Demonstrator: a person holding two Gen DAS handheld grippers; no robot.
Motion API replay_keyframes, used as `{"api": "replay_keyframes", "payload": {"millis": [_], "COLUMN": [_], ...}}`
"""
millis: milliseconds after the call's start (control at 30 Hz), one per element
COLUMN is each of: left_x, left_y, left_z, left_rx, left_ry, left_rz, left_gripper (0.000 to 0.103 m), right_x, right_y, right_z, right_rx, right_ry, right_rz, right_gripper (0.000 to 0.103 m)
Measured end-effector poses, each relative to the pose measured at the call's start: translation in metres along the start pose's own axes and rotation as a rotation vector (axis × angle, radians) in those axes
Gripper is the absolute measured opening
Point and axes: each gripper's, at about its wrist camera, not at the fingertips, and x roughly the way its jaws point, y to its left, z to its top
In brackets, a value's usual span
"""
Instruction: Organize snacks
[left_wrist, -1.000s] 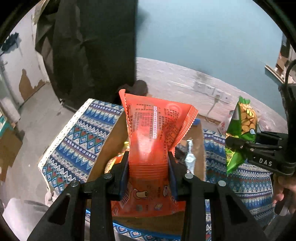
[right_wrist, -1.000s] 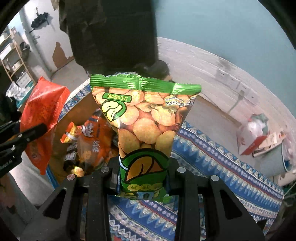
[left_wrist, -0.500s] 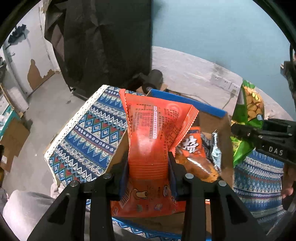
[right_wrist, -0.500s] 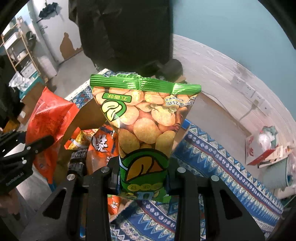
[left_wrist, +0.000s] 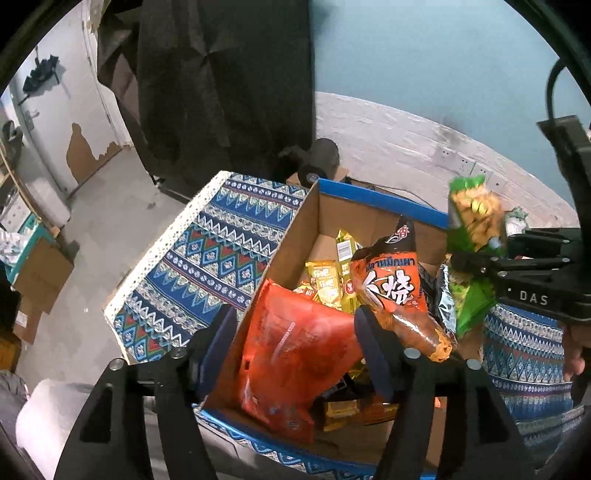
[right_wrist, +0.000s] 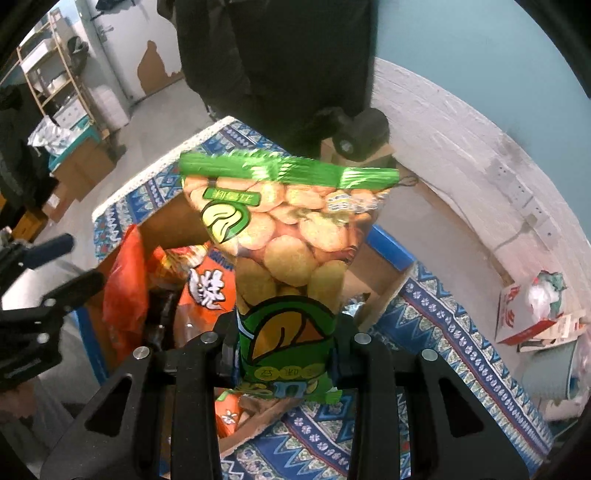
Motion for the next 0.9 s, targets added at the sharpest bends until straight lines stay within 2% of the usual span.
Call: {"api": "replay_keyframes", "payload": {"millis": [133,300,367,433,767,900], "left_x": [-0.008,-0.024,-0.031,-0.040,-0.073,-0.086], "left_y": [-0.001,-0.004,-0.006,-0.008,-0.019,-0.023], "left_z": [0.001,0.002,0.002,0.002,0.000,-0.001], "left_rx": [0.012,0.032,0.044,0.055,0.106,0.115], "left_ry": [-0.011,-0.041,-0.050,-0.061,-0.116,-0.144], "left_rz": [0.018,0.017,0.019,0.013,-0.002,-0.011], "left_gripper": [0.073,0.081,0.081,0.085,0.089,0.097], "right_x": [-0.007,-0.029,-0.039,-0.051,-0.102,-0.117], "right_y": [0.002,0.001,0.001,0.000,0.006,0.005], "right_z": [0.000,-0.002,-0.005,-0.010,-0.041,-0.051], "right_rx": [-0.017,0.001,0.010,0.016,0.014,0.033], "right_ry": [-0.022,-0.068,-0.084,-0.107,-0.173,-0.203], "right_rz": [-0.005,-0.016,-0.016,-0.025,-0.064,-0.064], "right_gripper": [0.046,0.054,0.060,0.067,0.072,0.077]}}
